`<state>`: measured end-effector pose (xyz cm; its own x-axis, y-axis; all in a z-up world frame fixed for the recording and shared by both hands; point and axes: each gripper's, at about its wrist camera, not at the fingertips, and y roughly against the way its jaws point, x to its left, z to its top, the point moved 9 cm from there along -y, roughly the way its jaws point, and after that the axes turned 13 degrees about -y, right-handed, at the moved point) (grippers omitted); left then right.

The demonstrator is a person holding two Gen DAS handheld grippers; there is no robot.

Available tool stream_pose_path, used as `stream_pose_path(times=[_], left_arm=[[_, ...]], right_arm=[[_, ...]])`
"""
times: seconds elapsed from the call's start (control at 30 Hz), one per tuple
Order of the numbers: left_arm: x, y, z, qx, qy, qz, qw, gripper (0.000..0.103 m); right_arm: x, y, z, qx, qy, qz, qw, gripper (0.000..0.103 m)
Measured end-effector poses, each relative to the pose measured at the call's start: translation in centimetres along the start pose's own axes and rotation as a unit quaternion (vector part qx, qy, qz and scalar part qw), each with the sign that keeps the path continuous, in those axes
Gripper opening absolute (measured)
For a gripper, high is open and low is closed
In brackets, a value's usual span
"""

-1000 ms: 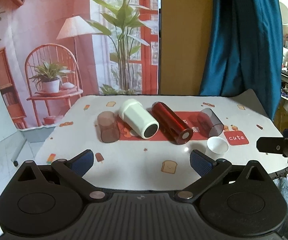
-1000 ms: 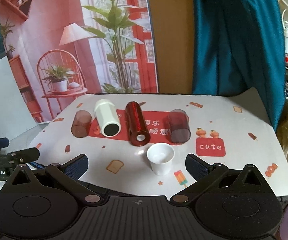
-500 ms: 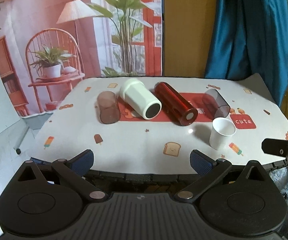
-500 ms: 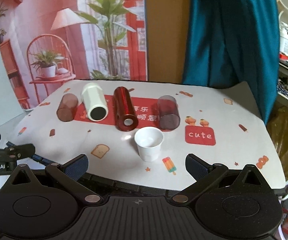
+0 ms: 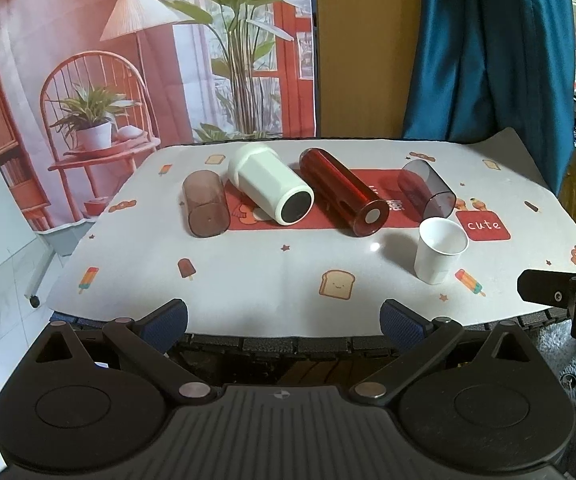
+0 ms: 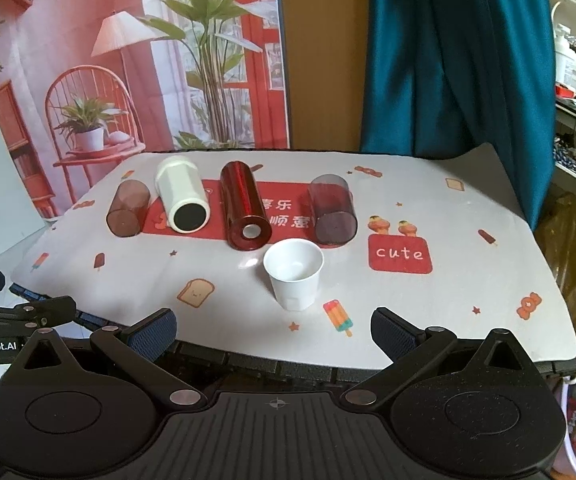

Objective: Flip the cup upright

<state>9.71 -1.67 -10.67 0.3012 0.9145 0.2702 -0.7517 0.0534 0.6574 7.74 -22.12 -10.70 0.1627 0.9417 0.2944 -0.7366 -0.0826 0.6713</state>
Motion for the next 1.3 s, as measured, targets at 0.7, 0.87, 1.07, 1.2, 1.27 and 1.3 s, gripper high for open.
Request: stream_pose_path(times=[0.7, 0.87, 1.07, 1.2, 1.27, 1.3], left_arm=[[-0.05, -0.18, -0.02, 0.001, 0.005, -0.002, 1.0, 0.103], [0.01, -0.14, -0.05, 0.001, 0.005, -0.002, 1.0, 0.103], [0.06, -0.13, -0.06, 0.001, 0.005, -0.003, 1.0, 0.103], [0.04, -0.11, -0.08, 0.0, 0.005, -0.002, 1.0, 0.103], [0.06, -0.12, -0.08, 0.0, 0.006, -0.002, 1.0, 0.103], [0.07, -0.11, -0.07, 0.0, 0.006, -0.002, 1.0, 0.103]], right_arm=[[0.06, -0.03, -0.03, 0.005, 0.002, -0.001, 1.0, 0.103], [0.03, -0.05, -0.04, 0.005, 0.002, -0.002, 1.0, 0.103], [-0.07, -0.22, -0.02, 0.004, 0.003, -0.004, 1.0, 0.103], [-0.03, -0.17, -0.04, 0.005, 0.003, -0.003, 1.0, 0.103], [-0.07, -0.18, -0.04, 0.006, 0.004, -0.005, 1.0, 0.103], [-0.08, -0.17, -0.03, 0.006, 0.003, -0.006, 1.0, 0.103]])
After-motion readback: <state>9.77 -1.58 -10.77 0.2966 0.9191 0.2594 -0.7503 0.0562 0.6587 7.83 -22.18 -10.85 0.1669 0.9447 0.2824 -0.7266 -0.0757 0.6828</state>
